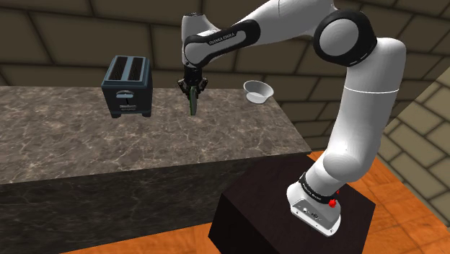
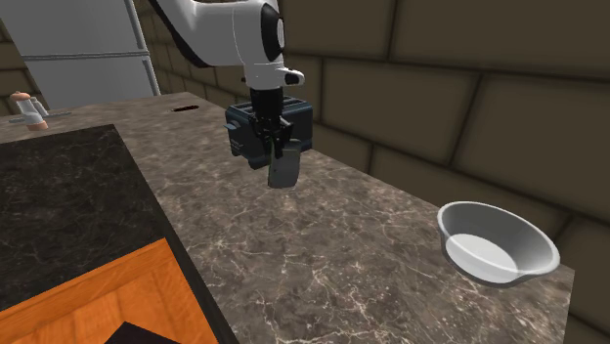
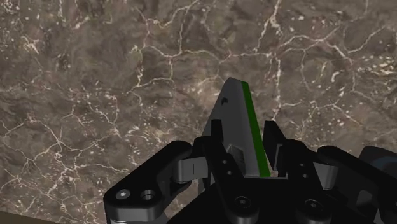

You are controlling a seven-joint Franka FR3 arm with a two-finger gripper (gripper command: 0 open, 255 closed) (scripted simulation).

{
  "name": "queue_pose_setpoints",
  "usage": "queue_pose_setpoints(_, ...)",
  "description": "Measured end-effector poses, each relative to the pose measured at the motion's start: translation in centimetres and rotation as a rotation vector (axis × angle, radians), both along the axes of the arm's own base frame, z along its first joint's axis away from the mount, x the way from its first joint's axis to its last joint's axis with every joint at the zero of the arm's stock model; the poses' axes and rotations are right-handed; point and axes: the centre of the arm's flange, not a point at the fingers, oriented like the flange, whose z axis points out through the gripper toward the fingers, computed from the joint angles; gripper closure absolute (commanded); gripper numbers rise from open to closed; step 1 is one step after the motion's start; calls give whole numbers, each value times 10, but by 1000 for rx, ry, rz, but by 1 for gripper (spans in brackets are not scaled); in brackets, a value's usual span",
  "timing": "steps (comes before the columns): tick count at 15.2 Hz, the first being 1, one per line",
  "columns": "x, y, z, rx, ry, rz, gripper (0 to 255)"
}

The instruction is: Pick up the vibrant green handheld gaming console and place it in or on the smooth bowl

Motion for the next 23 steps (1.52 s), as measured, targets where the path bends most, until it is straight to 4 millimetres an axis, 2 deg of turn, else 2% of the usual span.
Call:
queue_pose_setpoints(16,0,-1,83,0,0,0,255)
queue_pose_setpoints(18,-2,-17,88,0,0,0,255)
queue_pose_setpoints(23,-9,-78,93,0,0,-1,255)
